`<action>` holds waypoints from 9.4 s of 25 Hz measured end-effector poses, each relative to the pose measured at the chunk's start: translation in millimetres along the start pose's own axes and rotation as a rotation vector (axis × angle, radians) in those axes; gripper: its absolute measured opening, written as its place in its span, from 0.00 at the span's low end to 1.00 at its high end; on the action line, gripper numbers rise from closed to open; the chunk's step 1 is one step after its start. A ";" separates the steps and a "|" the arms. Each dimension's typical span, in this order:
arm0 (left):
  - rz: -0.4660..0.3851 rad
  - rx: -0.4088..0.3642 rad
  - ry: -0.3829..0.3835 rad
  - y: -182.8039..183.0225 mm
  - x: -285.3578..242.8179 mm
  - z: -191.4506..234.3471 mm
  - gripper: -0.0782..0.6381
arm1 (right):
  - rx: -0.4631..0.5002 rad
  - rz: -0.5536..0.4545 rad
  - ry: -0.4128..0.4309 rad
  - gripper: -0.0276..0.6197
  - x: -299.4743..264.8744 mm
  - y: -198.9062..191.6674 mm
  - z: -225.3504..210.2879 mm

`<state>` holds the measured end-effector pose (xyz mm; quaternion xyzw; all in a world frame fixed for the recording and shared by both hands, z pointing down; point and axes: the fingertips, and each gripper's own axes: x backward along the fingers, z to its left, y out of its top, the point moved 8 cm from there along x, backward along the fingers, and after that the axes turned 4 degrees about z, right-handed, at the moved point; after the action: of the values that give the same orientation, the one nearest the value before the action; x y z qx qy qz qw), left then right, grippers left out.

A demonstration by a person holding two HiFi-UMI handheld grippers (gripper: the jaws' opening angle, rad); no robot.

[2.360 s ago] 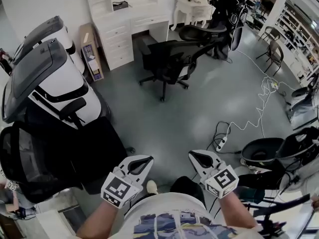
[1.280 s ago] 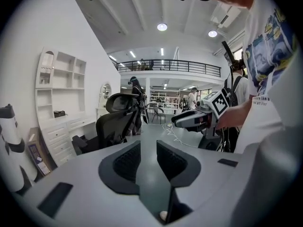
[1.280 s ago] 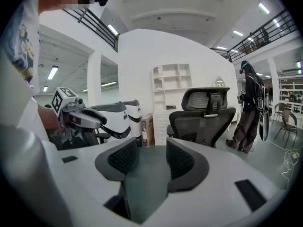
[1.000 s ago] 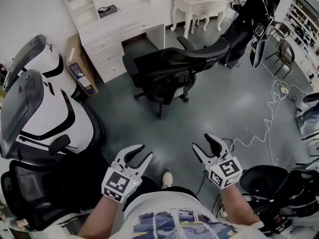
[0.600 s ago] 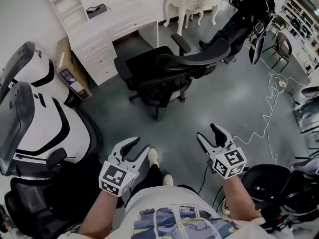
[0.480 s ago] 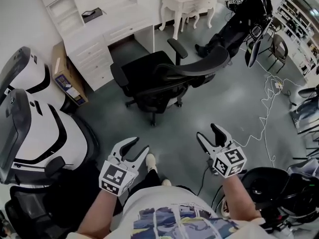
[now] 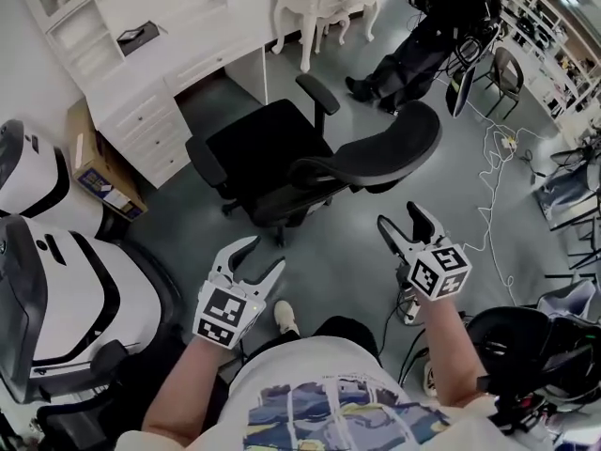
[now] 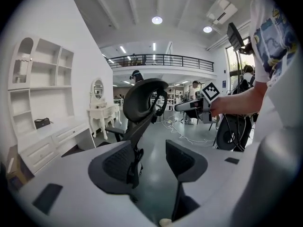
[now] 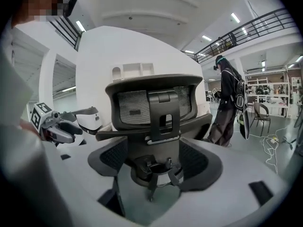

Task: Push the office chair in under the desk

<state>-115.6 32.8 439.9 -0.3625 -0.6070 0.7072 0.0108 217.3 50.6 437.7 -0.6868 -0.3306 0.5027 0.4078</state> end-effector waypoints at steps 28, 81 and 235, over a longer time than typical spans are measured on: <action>0.254 -0.122 0.091 -1.1 -99.9 46.0 0.48 | 0.111 0.001 0.167 0.58 -70.2 40.5 -26.1; 0.298 -0.161 0.067 42.0 -189.3 183.7 0.40 | 0.168 0.016 0.282 0.58 -240.9 124.3 -85.0; -0.104 0.155 0.124 43.5 39.1 48.2 0.13 | 0.321 0.061 0.522 0.08 -97.4 57.9 120.5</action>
<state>-151.3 -1.8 382.7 -0.3715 -0.5666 0.7267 0.1132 77.3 -32.1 407.5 -0.7293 -0.1102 0.3669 0.5669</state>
